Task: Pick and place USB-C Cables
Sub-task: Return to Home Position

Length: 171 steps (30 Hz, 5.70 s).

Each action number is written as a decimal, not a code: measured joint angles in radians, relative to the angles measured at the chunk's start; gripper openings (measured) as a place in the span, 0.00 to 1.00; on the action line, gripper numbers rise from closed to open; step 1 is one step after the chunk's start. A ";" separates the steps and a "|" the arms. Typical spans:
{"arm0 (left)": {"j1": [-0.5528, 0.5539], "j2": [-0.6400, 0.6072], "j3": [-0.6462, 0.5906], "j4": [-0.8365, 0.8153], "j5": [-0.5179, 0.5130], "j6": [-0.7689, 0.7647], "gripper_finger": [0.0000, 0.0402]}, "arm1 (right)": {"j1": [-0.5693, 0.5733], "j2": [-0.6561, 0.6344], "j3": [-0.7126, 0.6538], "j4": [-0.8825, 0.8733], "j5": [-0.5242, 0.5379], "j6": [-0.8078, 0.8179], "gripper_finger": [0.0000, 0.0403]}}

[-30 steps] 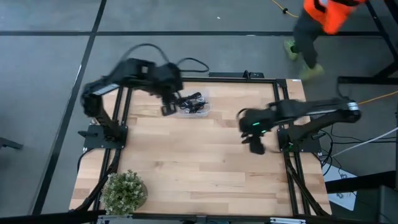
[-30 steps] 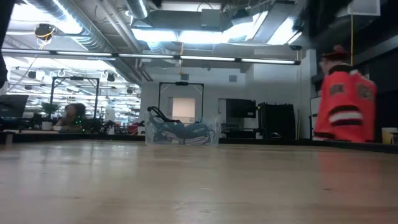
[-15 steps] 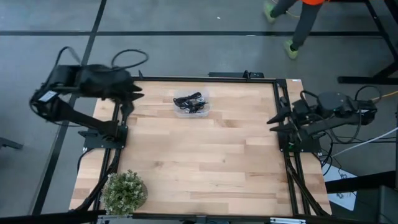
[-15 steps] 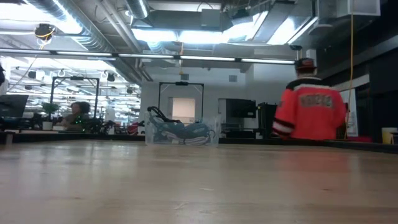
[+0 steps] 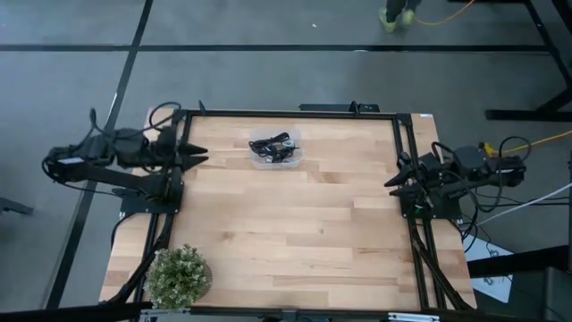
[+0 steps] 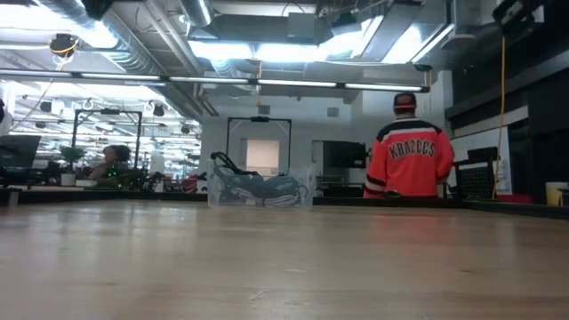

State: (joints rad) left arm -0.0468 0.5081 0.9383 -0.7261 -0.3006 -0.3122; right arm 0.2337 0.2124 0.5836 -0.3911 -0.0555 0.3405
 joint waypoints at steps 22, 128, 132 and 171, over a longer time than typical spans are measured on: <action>-0.042 -0.398 -0.611 0.476 0.058 0.006 0.27 | 0.000 -0.211 -0.297 0.185 -0.071 0.011 0.33; -0.042 -0.506 -0.931 0.741 0.265 0.008 0.27 | 0.000 -0.207 -0.577 0.415 0.036 0.099 0.33; -0.042 -0.506 -0.931 0.741 0.265 0.008 0.27 | 0.000 -0.207 -0.577 0.415 0.036 0.098 0.33; -0.042 -0.506 -0.931 0.741 0.265 0.008 0.27 | 0.000 -0.206 -0.577 0.415 0.037 0.097 0.33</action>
State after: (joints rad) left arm -0.0885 0.0025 0.0074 0.0151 -0.0360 -0.3042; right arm 0.2333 0.0063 0.0067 0.0242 -0.0189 0.4374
